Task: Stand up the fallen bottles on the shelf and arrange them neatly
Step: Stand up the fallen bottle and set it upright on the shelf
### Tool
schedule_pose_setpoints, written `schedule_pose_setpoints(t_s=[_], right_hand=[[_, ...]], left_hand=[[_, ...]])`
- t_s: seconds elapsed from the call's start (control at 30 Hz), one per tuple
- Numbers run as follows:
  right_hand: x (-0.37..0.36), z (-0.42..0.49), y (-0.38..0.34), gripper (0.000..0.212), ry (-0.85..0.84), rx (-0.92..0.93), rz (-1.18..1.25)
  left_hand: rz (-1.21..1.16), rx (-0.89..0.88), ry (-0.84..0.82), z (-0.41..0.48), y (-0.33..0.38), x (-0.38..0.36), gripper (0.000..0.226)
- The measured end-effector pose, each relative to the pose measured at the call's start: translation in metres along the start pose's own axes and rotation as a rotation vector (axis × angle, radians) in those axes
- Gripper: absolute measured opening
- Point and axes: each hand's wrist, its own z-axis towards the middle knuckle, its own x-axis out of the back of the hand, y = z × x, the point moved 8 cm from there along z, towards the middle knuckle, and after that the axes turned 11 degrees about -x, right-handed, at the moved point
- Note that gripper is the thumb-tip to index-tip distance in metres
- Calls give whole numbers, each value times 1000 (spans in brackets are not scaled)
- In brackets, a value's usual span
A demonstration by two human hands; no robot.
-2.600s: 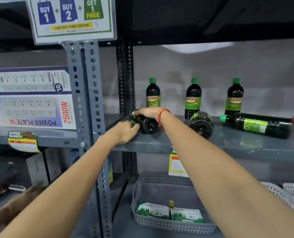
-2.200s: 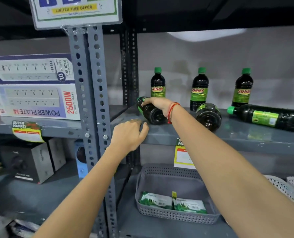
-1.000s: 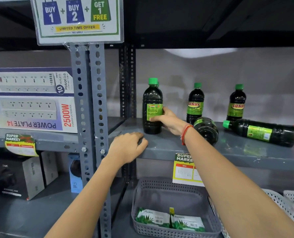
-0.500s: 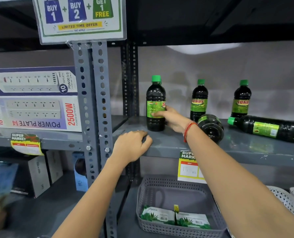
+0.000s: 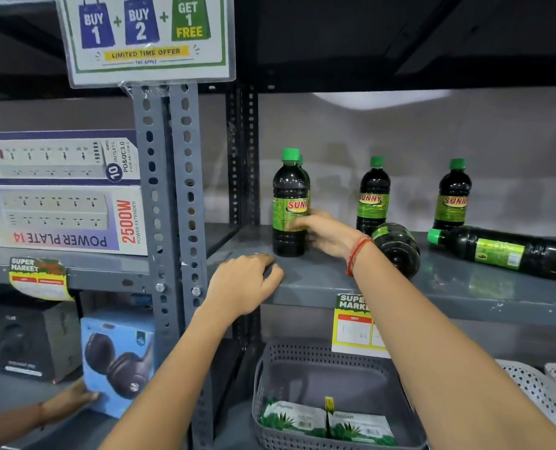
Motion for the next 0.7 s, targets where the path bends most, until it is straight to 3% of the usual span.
schedule_pose_setpoints(t_s=[0.1,0.27,0.33,0.4,0.5,0.7], right_hand=[[3,2,-1,39,64,11,-61],[6,0,-13,40,242,161,-226],[5,2,-13,51,311,183,-259],[1,8,-10,63,264,153,-261],[-4,12,-2,48,126,87,-215],[5,10,-3,42,210,121,-204]], left_hand=[[-9,6,3,2,-2,-2,77],[-10,3,-17,5,-2,-4,56],[-14,3,-13,4,-3,-4,58],[-7,-5,4,4,-2,-3,68],[-11,-2,12,4,-2,-2,75],[-10,3,14,4,-2,-1,75]])
